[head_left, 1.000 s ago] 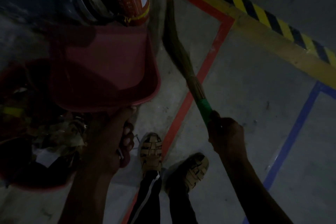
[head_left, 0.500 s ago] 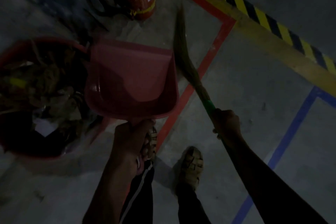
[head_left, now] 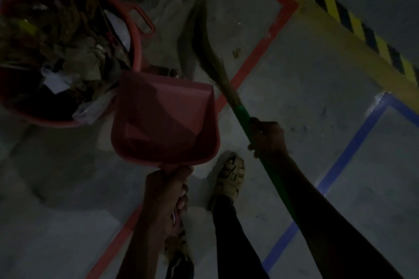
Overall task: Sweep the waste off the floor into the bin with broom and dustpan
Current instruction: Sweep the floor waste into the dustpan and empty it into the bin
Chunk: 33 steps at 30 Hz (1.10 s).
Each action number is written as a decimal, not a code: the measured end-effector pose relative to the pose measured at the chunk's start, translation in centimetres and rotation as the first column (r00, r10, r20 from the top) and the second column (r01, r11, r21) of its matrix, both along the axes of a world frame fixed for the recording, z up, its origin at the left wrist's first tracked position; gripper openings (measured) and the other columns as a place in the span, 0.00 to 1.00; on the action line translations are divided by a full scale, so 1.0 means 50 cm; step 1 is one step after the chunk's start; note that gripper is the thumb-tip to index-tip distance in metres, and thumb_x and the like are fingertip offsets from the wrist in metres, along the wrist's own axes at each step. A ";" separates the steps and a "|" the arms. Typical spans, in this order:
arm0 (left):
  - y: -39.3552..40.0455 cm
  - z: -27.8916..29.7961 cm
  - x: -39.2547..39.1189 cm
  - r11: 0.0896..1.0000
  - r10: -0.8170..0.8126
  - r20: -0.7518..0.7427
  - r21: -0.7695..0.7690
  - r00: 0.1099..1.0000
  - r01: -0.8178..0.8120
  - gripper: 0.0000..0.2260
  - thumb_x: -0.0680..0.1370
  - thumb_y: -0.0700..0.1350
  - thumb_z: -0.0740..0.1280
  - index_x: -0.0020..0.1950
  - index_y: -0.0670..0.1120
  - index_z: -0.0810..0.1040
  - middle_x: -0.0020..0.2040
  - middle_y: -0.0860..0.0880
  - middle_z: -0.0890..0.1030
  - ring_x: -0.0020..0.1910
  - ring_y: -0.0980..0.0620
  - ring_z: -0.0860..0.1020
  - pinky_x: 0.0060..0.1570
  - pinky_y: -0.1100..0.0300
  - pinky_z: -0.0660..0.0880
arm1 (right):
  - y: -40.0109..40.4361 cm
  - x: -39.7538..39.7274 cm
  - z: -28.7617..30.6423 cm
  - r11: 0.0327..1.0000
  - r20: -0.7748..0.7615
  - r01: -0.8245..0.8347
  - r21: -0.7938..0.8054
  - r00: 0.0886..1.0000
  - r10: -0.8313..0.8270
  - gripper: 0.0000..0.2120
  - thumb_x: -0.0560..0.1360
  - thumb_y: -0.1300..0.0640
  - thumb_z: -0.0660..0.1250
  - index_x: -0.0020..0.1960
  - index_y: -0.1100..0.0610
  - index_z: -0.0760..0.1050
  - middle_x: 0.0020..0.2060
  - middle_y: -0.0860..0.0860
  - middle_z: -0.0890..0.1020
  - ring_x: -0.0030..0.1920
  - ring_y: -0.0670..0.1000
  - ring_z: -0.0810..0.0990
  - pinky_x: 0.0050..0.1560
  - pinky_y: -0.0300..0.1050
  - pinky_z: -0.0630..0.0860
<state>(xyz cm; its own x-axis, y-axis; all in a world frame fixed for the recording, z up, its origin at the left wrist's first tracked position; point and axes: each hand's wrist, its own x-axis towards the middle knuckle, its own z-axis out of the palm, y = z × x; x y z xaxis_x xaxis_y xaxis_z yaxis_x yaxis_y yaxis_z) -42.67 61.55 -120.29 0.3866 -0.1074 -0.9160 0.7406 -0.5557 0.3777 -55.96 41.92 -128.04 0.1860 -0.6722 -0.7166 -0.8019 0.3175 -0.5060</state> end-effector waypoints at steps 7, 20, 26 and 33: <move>0.132 0.008 -0.010 0.995 -0.091 0.021 -0.047 0.996 0.092 0.15 0.78 0.41 0.72 0.37 0.42 0.68 0.24 0.48 0.65 0.20 0.53 0.60 0.26 0.64 0.56 | 0.128 0.037 -0.032 0.997 0.034 -0.057 0.057 0.998 0.055 0.21 0.78 0.44 0.67 0.37 0.60 0.80 0.26 0.54 0.80 0.23 0.45 0.79 0.26 0.39 0.75; 0.193 0.016 -0.051 0.973 -0.201 0.019 -0.115 0.979 0.202 0.19 0.74 0.44 0.76 0.33 0.45 0.66 0.26 0.44 0.65 0.20 0.52 0.60 0.27 0.63 0.57 | 0.181 -0.094 -0.056 0.998 -0.189 -0.036 -0.041 0.982 0.028 0.14 0.81 0.53 0.60 0.52 0.60 0.80 0.42 0.60 0.84 0.41 0.60 0.85 0.40 0.44 0.83; 0.128 -0.010 -0.058 0.962 -0.242 -0.026 -0.133 0.970 0.237 0.18 0.66 0.47 0.76 0.28 0.48 0.67 0.23 0.48 0.65 0.19 0.53 0.60 0.30 0.60 0.57 | 0.139 -0.206 -0.019 0.981 -0.054 0.136 -0.136 0.988 -0.145 0.17 0.81 0.55 0.64 0.67 0.60 0.76 0.36 0.63 0.83 0.24 0.48 0.80 0.27 0.48 0.81; 0.010 -0.139 -0.031 0.935 -0.356 -0.009 -0.007 0.935 0.356 0.17 0.77 0.40 0.73 0.32 0.41 0.70 0.23 0.46 0.68 0.17 0.53 0.62 0.25 0.63 0.60 | 0.007 -0.229 -0.075 0.929 0.030 0.123 -0.349 0.992 -0.120 0.20 0.78 0.52 0.67 0.67 0.61 0.77 0.33 0.62 0.82 0.22 0.43 0.77 0.27 0.49 0.79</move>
<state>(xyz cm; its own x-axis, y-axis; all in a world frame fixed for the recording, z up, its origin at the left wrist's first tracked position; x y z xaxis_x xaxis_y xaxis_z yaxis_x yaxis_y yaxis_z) -44.23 62.06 -127.26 0.3131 -0.2409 -0.9186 0.4987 -0.7815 0.3749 -67.42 42.25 -131.78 0.0914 -0.8978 -0.4308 -0.7640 0.2143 -0.6086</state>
